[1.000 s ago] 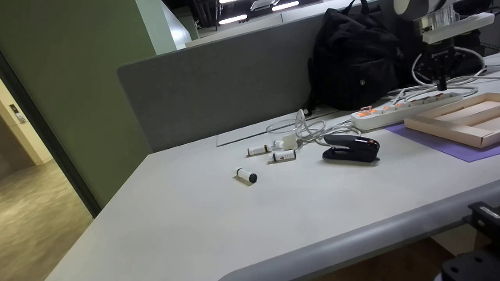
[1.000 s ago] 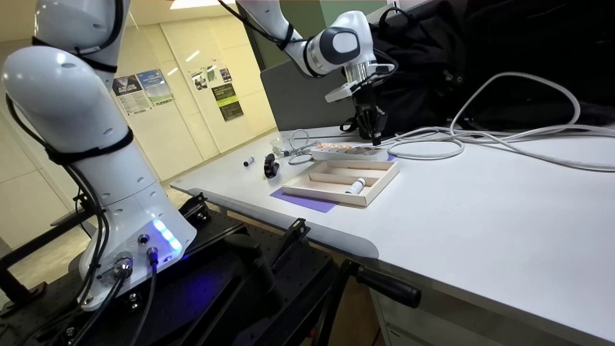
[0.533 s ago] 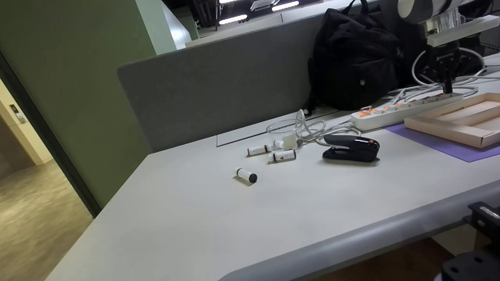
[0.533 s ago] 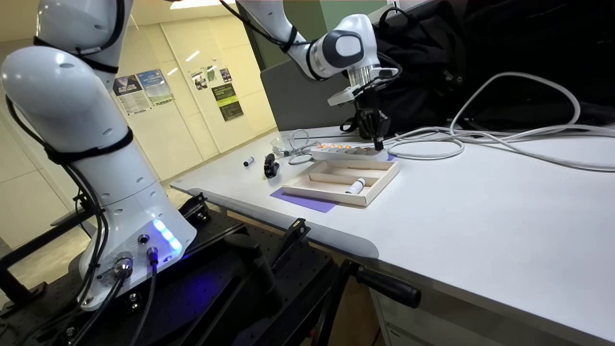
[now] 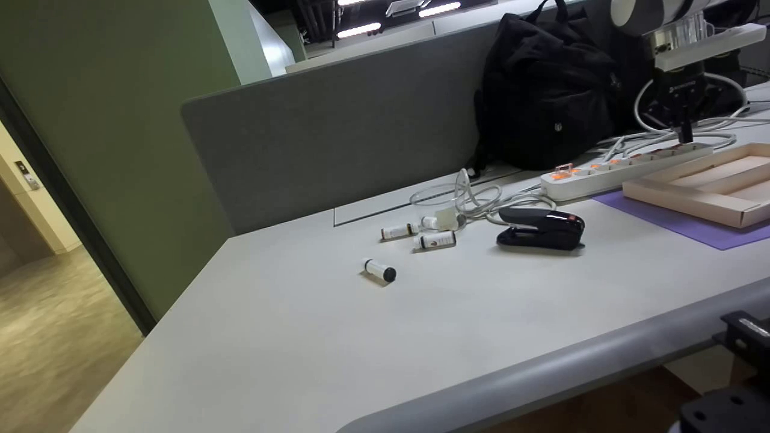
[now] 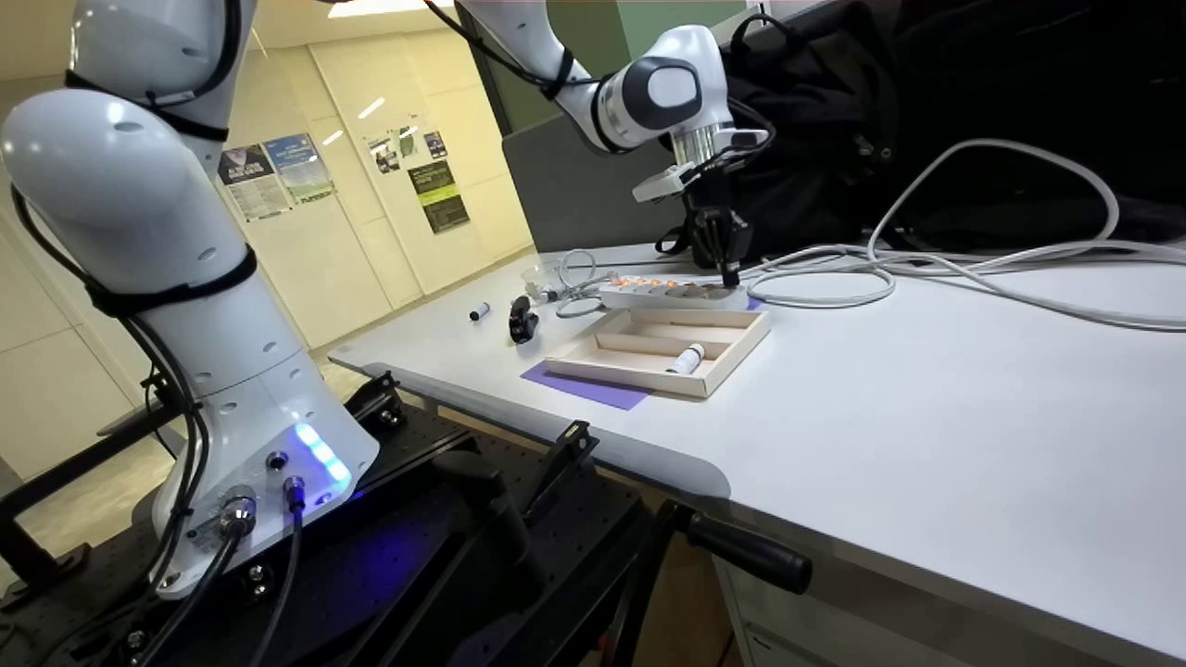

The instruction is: Switch on the last slot of the extension cord

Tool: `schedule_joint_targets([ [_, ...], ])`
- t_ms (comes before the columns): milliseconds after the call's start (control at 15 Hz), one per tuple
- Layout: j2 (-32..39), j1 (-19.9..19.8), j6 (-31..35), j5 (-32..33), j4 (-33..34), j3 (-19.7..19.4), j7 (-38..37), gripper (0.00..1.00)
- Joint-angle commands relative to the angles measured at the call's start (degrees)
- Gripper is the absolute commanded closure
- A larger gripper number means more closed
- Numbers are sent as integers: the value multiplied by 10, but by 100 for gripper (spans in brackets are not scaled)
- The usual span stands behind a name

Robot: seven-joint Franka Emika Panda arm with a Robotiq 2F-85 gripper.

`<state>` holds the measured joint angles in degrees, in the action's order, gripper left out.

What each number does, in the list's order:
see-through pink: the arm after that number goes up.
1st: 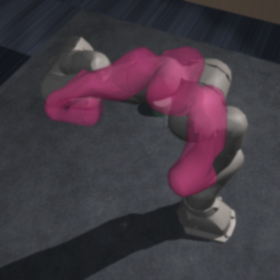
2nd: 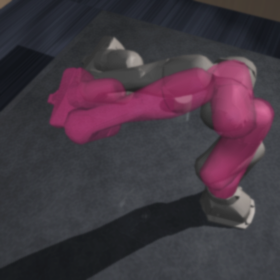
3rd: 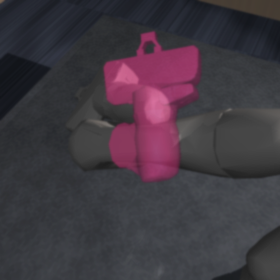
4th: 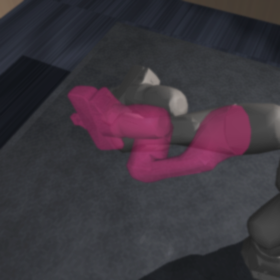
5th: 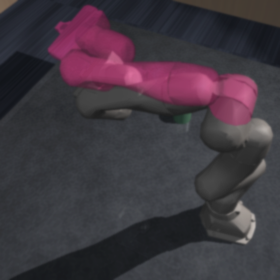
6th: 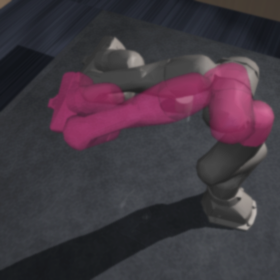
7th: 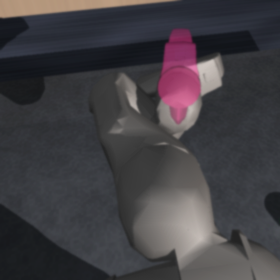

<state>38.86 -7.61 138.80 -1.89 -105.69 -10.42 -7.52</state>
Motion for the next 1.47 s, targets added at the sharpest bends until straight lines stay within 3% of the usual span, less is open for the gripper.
schedule_joint_targets([
  [0,-5,-5,-1,-7,12,10,-3,100],
  [1400,19,-9,8,1,16,5,-7,100],
])
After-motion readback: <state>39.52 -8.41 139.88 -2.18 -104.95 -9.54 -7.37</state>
